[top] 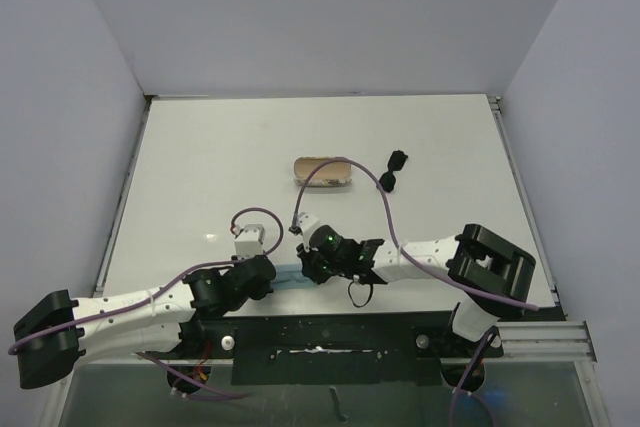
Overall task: Organize the sunglasses
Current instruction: Fold the glasses cleaning cloth at the center of the board.
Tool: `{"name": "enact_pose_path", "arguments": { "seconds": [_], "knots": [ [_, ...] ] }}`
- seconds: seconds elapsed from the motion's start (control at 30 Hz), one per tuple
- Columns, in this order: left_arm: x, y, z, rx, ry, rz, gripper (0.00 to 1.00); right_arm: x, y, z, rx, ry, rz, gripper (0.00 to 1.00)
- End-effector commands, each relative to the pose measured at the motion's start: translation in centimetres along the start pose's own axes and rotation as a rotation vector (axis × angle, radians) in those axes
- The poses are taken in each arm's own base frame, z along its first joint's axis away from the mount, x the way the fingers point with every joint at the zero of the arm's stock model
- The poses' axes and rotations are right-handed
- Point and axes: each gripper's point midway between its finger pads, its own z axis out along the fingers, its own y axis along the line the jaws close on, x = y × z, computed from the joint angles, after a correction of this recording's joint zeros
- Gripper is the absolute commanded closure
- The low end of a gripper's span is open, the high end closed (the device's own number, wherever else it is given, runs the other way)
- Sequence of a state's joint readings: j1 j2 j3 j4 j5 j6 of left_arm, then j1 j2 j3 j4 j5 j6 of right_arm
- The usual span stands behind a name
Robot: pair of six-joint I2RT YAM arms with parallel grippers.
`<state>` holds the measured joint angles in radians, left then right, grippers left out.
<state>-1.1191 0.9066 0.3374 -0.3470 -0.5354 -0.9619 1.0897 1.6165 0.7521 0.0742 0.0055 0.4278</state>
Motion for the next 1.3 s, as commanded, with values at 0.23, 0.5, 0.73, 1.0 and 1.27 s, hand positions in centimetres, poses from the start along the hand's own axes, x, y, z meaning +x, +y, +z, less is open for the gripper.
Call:
{"name": "enact_pose_path", "arguments": {
  "seconds": [0.23, 0.5, 0.73, 1.0, 1.27],
  "knots": [
    [-1.9, -1.9, -0.5, 0.043, -0.053, -0.038, 0.99, -1.8, 2.4, -0.8, -0.045, -0.075, 0.013, 0.99],
    [-2.0, -1.8, -0.5, 0.034, -0.058, -0.037, 0.99, -1.2, 2.3, -1.0, -0.037, -0.070, 0.019, 0.99],
    [-2.0, -1.8, -0.6, 0.031, -0.057, -0.033, 0.99, -0.9, 2.3, -1.4, -0.036, -0.069, 0.021, 0.99],
    [-1.8, -1.9, -0.6, 0.032, -0.052, -0.030, 0.99, -0.4, 2.5, -1.7, -0.034, -0.058, 0.022, 0.99],
    [-1.7, -2.0, -0.6, 0.032, -0.054, -0.028, 0.99, 0.0, 2.4, -1.6, -0.027, -0.049, 0.020, 0.99]
  ]
}}
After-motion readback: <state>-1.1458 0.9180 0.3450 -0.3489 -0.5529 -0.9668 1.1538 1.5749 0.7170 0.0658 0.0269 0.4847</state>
